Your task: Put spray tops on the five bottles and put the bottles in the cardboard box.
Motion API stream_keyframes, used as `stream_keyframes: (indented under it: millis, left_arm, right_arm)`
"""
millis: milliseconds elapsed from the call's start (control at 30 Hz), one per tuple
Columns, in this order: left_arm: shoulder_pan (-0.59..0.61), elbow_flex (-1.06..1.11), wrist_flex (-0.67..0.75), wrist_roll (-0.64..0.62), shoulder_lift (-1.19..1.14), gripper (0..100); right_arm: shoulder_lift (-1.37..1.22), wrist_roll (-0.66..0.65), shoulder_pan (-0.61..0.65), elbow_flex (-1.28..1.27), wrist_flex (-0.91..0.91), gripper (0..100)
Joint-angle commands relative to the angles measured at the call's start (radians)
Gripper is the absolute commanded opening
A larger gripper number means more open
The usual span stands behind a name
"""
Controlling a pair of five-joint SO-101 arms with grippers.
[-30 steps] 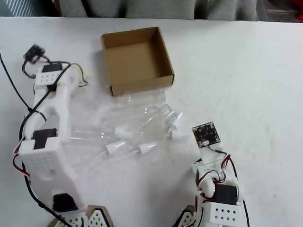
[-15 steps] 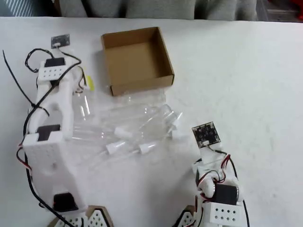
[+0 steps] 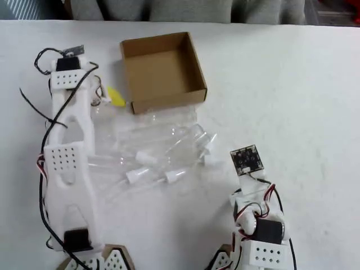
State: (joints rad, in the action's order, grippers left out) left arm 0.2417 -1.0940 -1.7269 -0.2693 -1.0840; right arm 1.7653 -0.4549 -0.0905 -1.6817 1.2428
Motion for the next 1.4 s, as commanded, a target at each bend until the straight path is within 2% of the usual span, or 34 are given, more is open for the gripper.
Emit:
stream_keyframes:
  millis: [0,133,267,567,700,1033,1367]
  left_arm:
    - [-0.013,-0.180,-0.052,-0.020,-0.024,40]
    - [-0.007,-0.218,-0.060,-0.020,-0.045,35]
    - [-0.007,-0.152,-0.064,-0.020,-0.035,32]
    - [-0.002,0.166,-0.058,-0.021,0.234,32]
    - [-0.008,0.261,-0.008,-0.021,0.282,32]
    - [0.025,0.281,0.055,-0.025,0.292,32]
    - [0.018,0.281,-0.009,-0.006,0.295,31]
  right_arm:
    - [0.008,-0.011,-0.008,-0.009,0.004,1.7]
    - [0.008,-0.011,-0.008,-0.009,0.001,1.7]
    - [0.008,-0.011,-0.002,-0.009,-0.001,1.7]
    - [0.008,-0.011,-0.001,-0.009,-0.002,1.8]
    - [0.008,-0.011,-0.004,-0.009,-0.002,1.7]
    - [0.008,-0.011,-0.007,-0.009,-0.002,1.7]
    - [0.008,-0.011,-0.002,-0.009,-0.002,1.7]
